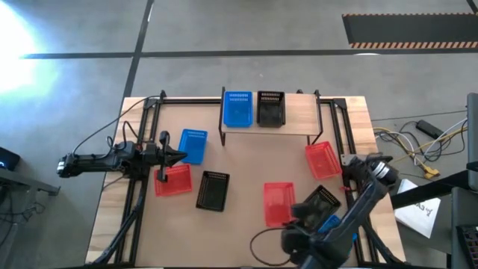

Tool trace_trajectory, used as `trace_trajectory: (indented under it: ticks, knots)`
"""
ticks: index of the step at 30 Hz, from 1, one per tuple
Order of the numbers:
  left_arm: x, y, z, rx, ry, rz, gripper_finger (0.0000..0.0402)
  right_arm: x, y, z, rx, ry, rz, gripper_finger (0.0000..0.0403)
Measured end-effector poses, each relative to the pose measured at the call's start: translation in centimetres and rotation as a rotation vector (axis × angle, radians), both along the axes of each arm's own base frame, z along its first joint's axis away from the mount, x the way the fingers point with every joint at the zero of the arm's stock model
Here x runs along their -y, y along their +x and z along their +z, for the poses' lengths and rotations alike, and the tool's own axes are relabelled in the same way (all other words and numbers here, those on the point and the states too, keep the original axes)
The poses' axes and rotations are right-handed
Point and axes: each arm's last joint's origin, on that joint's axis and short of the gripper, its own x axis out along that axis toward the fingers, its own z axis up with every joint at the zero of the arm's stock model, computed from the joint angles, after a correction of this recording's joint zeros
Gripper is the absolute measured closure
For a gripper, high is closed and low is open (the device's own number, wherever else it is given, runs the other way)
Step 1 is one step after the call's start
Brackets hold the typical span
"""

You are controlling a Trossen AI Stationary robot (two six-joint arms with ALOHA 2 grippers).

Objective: Stack baskets on shelf by color
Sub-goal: Put the bottom red basket on the shelf

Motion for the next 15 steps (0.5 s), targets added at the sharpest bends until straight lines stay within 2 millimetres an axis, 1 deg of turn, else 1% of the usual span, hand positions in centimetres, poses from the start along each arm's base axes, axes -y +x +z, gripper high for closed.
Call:
trace_trajectory:
  ticks: [3,5,7,11,15]
  knots:
    - [0.0,0.0,0.0,0.0,0.0,0.0,0.0402,1.6,-1.4,2.7,0.041,-0.063,-0.03,0.0394]
    - [0.0,0.0,0.0,-0.001,0.0,0.0,0.0402,3.3,-2.1,4.5,0.046,-0.109,-0.053,0.0394]
    - [0.0,0.0,0.0,0.0,0.0,0.0,0.0402,5.4,-2.4,6.1,0.04,-0.119,-0.077,0.0394]
    - [0.0,0.0,0.0,0.0,0.0,0.0,0.0402,10.5,-2.6,9.0,-0.011,-0.151,-0.009,0.0394]
    - [0.0,0.0,0.0,-0.001,0.0,0.001,0.0402,16.0,-3.2,11.0,-0.059,-0.131,-0.033,0.0394]
